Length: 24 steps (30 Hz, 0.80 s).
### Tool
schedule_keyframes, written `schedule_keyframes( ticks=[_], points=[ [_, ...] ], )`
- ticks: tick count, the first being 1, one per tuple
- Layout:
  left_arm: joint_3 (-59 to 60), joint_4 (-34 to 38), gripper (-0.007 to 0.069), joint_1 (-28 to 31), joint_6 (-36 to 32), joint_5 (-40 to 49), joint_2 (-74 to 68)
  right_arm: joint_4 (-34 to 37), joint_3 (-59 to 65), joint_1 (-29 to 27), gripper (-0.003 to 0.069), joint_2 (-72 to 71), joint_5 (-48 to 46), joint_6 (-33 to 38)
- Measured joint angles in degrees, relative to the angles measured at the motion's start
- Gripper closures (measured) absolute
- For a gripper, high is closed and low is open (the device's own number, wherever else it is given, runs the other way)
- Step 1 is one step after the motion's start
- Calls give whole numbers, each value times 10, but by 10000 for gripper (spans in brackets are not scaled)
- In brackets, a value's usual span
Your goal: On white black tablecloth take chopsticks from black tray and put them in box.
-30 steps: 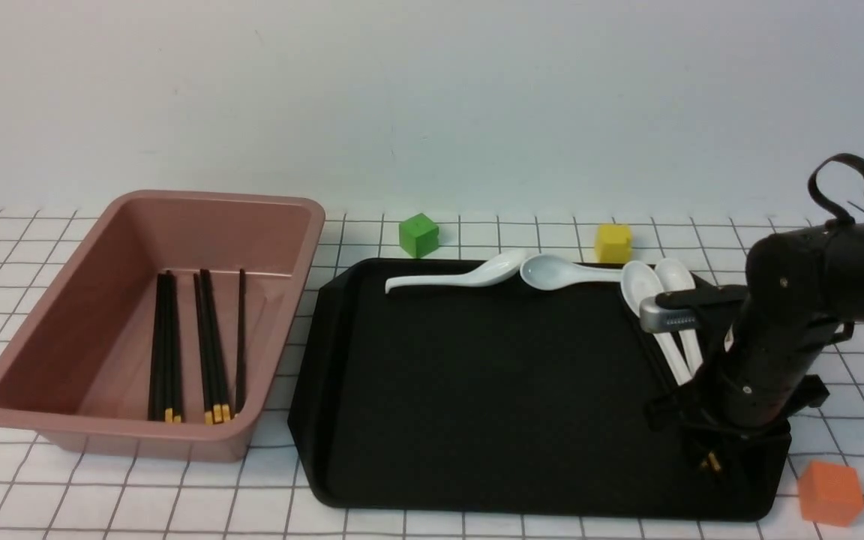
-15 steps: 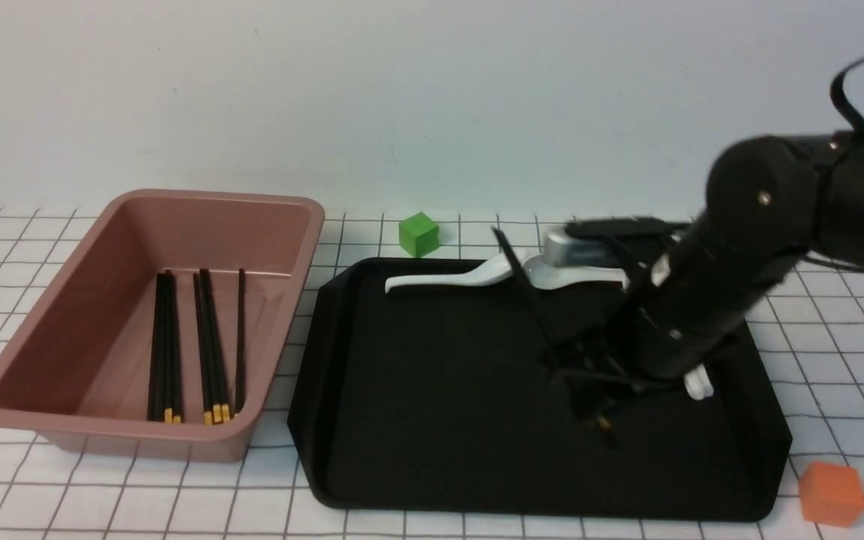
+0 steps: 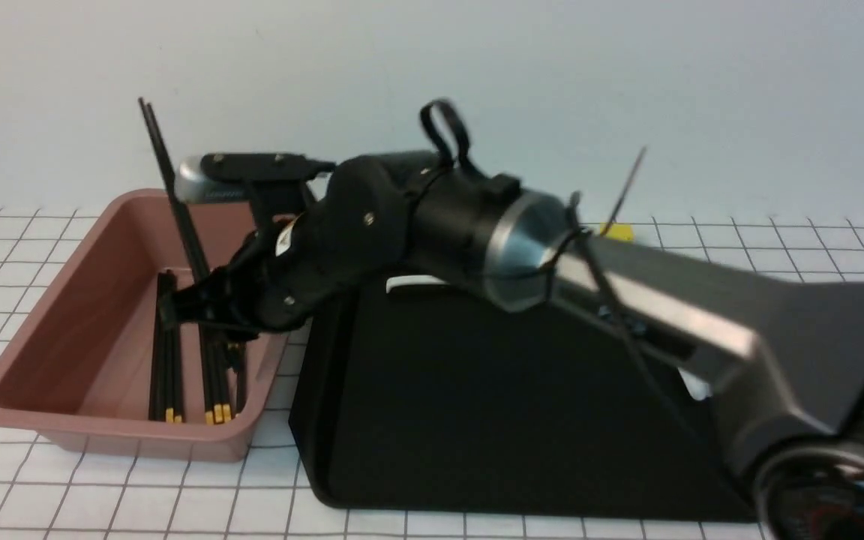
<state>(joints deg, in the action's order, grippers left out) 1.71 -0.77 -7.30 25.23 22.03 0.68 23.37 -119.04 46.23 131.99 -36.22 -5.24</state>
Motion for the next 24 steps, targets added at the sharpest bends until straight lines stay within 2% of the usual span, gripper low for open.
schedule_keyframes(
  ticks=[4, 7, 8, 10, 11, 12, 15, 16, 17, 19, 22, 24],
  points=[
    [0, 0, 386, 0, 0, 0, 0, -6, -37, 0, 424, 30, -34, -3],
    [0, 0, 386, 0, 0, 0, 0, -24, -50, -2, 420, 22, -76, -3],
    [0, 0, 386, 0, 0, 0, 0, -31, -53, -2, 430, 17, -86, -3],
    [0, 0, 386, 0, 0, 0, 0, -57, -58, -2, 498, -13, -133, -6],
    [0, 0, 386, 0, 0, 0, 0, -57, -59, -2, 498, -13, -133, -6],
    [0, 0, 386, 0, 0, 0, 0, -81, -60, -2, 559, -41, -171, -6],
    [0, 0, 386, 0, 0, 0, 0, -150, -60, -2, 656, -120, -265, -7],
    [0, 0, 386, 0, 0, 0, 0, -195, -60, -2, 670, -159, -312, -16],
    [0, 0, 386, 0, 0, 0, 0, -202, -60, -2, 671, -164, -317, -18],
    [0, 0, 386, 0, 0, 0, 0, -277, -51, -1, 672, -216, -341, -34],
    [0, 0, 386, 0, 0, 0, 0, -358, 25, -1, 672, -298, -345, -73],
    [0, 0, 386, 0, 0, 0, 0, -392, 141, -1, 672, -372, -333, -124]
  ],
)
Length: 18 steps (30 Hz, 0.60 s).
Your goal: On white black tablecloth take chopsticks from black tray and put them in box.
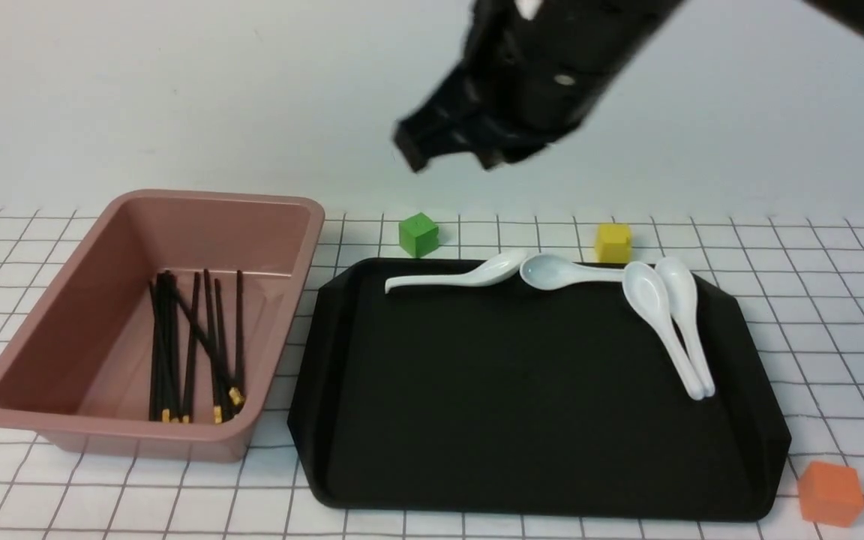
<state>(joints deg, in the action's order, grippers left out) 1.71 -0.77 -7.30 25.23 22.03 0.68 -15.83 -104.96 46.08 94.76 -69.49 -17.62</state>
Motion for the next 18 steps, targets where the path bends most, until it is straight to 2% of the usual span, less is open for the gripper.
schedule_keyframes(
  ticks=[1, 3, 5, 8, 10, 14, 18],
  points=[
    [0, 0, 386, 0, 0, 0, 0, -2, 12, 0, 672, -7, 4, -4],
    [0, 0, 386, 0, 0, 0, 0, -26, 178, 0, 672, -104, 87, -58],
    [0, 0, 386, 0, 0, 0, 0, -34, 246, 0, 672, -145, 130, -79],
    [0, 0, 386, 0, 0, 0, 0, -57, 482, 0, 672, -283, 315, -156],
    [0, 0, 386, 0, 0, 0, 0, -61, 588, 0, 671, -333, 413, -182],
    [0, 0, 386, 0, 0, 0, 0, -64, 686, 0, 667, -355, 515, -201],
    [0, 0, 386, 0, 0, 0, 0, -70, 696, 0, 664, -354, 543, -203]
  ],
)
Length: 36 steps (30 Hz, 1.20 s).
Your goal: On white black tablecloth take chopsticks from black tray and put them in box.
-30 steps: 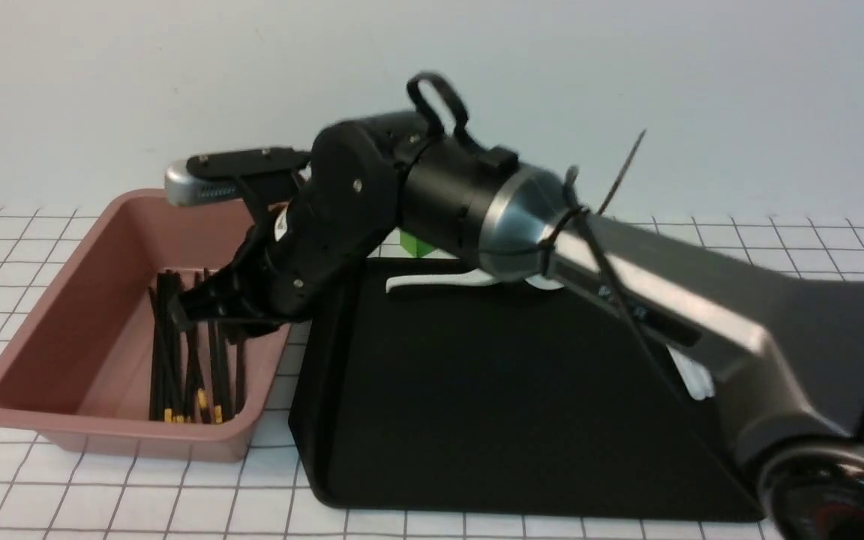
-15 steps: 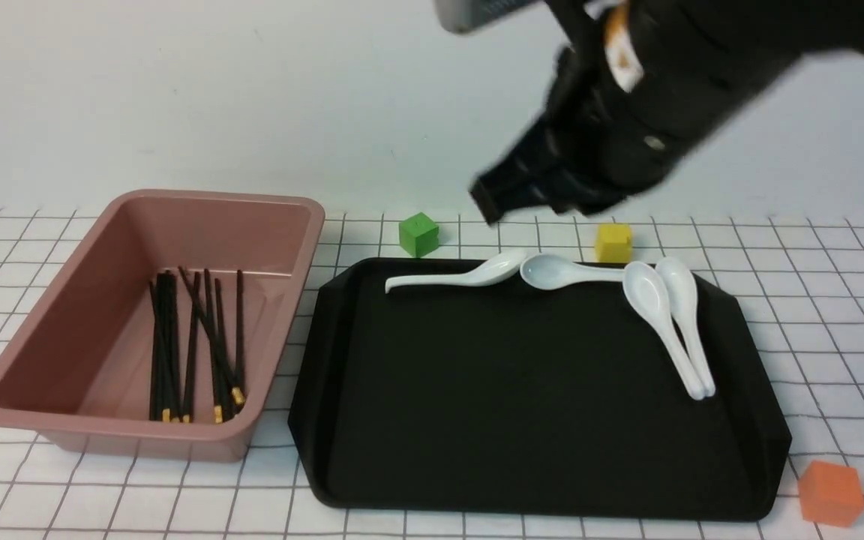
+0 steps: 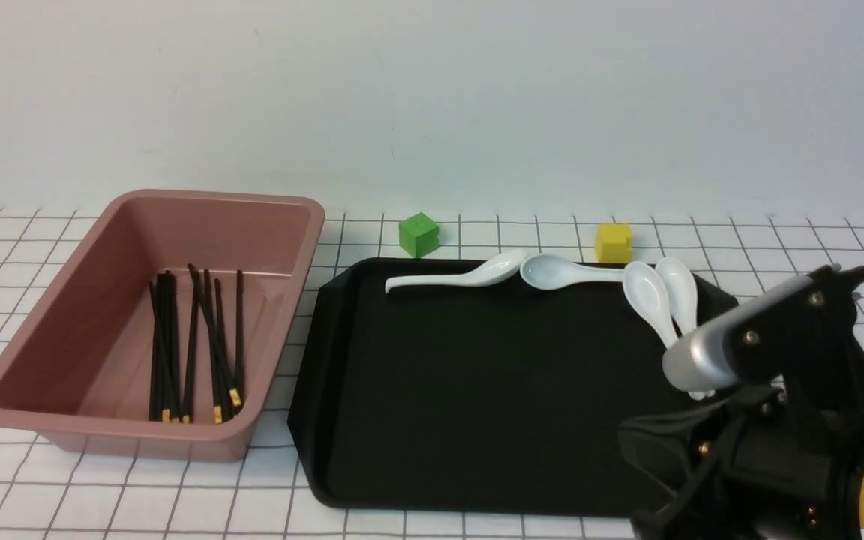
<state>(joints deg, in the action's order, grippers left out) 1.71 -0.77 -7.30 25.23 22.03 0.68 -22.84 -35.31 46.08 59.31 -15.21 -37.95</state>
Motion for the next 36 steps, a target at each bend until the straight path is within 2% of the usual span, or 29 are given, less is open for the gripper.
schedule_keyframes(
  ticks=[15, 19, 21, 27, 28, 29, 32, 36],
  points=[
    [0, 0, 386, 0, 0, 0, 0, 1, 0, 0, 653, 1, 2, 0],
    [0, 0, 386, 0, 0, 0, 0, 62, 18, -7, 650, -6, 7, 33],
    [0, 0, 386, 0, 0, 0, 0, 148, 57, -47, 647, -45, 28, 153],
    [0, 0, 386, 0, 0, 0, 0, 290, 182, -186, 643, -234, 81, 399],
    [0, 0, 386, 0, 0, 0, 0, 295, 192, -197, 642, -252, 81, 409],
    [0, 0, 386, 0, 0, 0, 0, 307, 228, -247, 641, -337, 82, 438],
    [0, 0, 386, 0, 0, 0, 0, 309, 287, -318, 639, -456, 75, 451],
    [0, 0, 386, 0, 0, 0, 0, 298, 334, -375, 638, -557, 53, 449]
  ],
)
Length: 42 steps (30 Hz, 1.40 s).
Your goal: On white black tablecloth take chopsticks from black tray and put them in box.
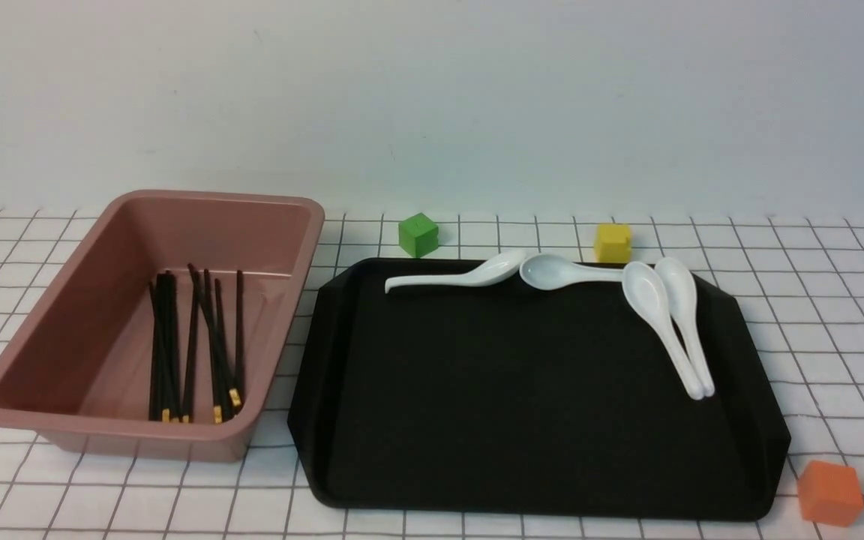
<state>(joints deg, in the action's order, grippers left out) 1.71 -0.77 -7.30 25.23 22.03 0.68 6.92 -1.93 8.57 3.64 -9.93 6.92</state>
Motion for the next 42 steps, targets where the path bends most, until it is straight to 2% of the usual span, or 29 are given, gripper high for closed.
schedule_keyframes(
  ticks=[3, 9, 42],
  points=[
    [0, 0, 386, 0, 0, 0, 0, -10, 33, -37, 634, -40, -27, -8],
    [0, 0, 386, 0, 0, 0, 0, -12, 31, -46, 624, -42, -105, -12],
    [0, 0, 386, 0, 0, 0, 0, -12, 30, -46, 618, -42, -108, -14]
  ],
)
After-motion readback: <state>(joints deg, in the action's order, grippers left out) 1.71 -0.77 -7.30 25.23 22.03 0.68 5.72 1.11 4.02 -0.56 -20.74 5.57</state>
